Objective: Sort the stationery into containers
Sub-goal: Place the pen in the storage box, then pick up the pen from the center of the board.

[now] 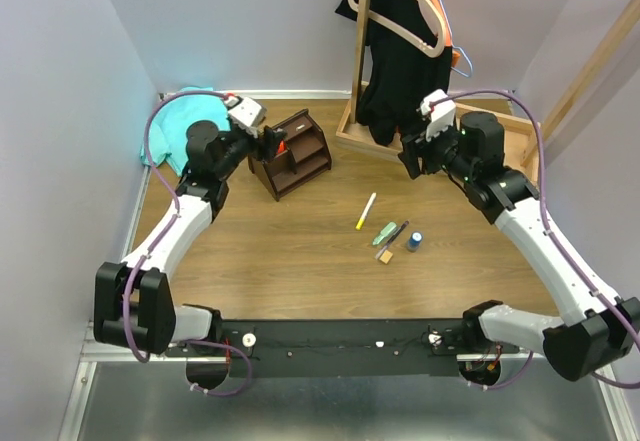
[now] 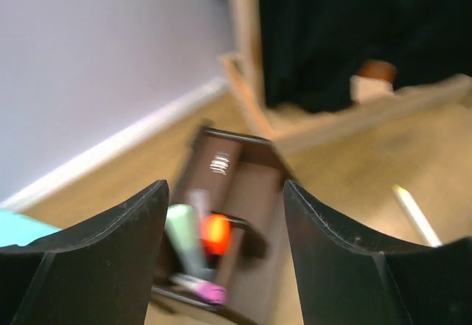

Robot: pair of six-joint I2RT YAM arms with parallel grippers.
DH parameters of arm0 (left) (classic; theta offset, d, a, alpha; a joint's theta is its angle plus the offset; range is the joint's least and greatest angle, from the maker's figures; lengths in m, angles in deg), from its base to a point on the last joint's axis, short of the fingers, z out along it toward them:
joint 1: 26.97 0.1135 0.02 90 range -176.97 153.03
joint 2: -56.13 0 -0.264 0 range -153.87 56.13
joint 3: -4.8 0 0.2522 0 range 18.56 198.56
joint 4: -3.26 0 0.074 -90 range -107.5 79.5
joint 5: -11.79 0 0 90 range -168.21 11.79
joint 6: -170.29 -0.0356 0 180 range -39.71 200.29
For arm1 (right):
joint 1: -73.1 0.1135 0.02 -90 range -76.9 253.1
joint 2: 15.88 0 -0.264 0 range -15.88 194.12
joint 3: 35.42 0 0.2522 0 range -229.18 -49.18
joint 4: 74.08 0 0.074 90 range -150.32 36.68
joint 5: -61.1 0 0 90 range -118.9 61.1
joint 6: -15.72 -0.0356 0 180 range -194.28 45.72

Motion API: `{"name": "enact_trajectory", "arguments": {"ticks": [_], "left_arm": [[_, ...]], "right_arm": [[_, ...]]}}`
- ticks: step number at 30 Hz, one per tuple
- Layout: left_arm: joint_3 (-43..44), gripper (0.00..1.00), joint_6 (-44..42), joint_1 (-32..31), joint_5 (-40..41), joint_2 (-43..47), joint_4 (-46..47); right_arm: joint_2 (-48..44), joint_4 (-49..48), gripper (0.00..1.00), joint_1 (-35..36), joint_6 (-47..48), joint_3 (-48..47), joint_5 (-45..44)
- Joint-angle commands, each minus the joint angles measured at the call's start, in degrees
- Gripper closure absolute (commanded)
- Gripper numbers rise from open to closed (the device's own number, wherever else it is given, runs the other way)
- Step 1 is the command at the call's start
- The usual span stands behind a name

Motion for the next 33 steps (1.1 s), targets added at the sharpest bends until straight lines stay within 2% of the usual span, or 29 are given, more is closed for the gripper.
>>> {"name": "enact_trajectory", "arguments": {"ticks": [1, 2, 7, 11, 13, 17, 19, 22, 23, 26, 27, 29, 30, 33], "left_arm": [[7.14, 0.28, -5.63, -9.2, -6.79, 0.37, -24.67], [9.5, 0.28, -8.61, -11.49, -5.57, -0.42, -32.28], [16.45, 0.3, -9.7, -25.81, -0.03, -7.53, -46.75], [27.07, 0.34, -7.41, -31.01, 2.97, -19.81, -56.15], [29.82, 0.39, -7.58, -32.16, 4.37, -22.83, -57.58], [34.65, 0.4, -8.02, -32.52, 6.31, -27.57, -59.24], [35.54, 0.4, -9.33, -32.25, 6.57, -28.2, -60.22], [35.9, 0.41, -9.43, -31.03, 6.58, -26.19, -61.63], [34.15, 0.4, -8.65, -30.5, 7.1, -22.96, -60.5], [28.28, 0.35, -6.02, -27.25, 8.77, -14.53, -57.07], [26.68, 0.33, -5.31, -25.94, 8.51, -12.23, -56.62], [22.91, 0.3, -3.81, -21.55, 8.25, -6.88, -56.27], [22.02, 0.29, -1.98, -20.05, 7.37, -5.36, -56.61], [18.59, 0.25, -0.12, -12.94, 6.23, -0.09, -58.02]], "right_arm": [[-4.74, -1.11, 0.18, -0.43, -4.12, 3.34, -3.03], [-5.44, -1.2, 0.18, -0.51, -5.96, 3.87, -5.31], [-9.49, -1.55, 0.18, -3.32, -11.07, 8.18, -9.11], [-14.31, -1.2, 0.18, -5.78, -12.93, 10.11, -10.17], [-16.08, 0.54, 0.19, -6.4, -11.35, 11.08, -8.42], [-20.04, 8.19, 0.22, -6.4, 0.32, 11.79, 8.85], [-20.92, 11.7, 0.21, -6.4, 4.73, 12.14, 12.06], [-19.0, 21.69, 0.21, -6.4, 18.94, 10.12, 23.47], [-17.51, 23.57, 0.21, -6.4, 22.55, 9.42, 26.89], [-8.99, 30.86, 0.21, -6.4, 35.38, 4.6, 30.95], [-6.53, 33.14, 0.2, -6.32, 43.51, 3.19, 31.92], [1.97, 38.25, 0.2, -6.23, 50.41, -1.73, 33.33], [5.15, 39.74, 0.21, -5.27, 56.36, -3.31, 33.16], [14.57, 41.95, 0.21, -0.45, 64.56, -9.47, 29.13]]}}
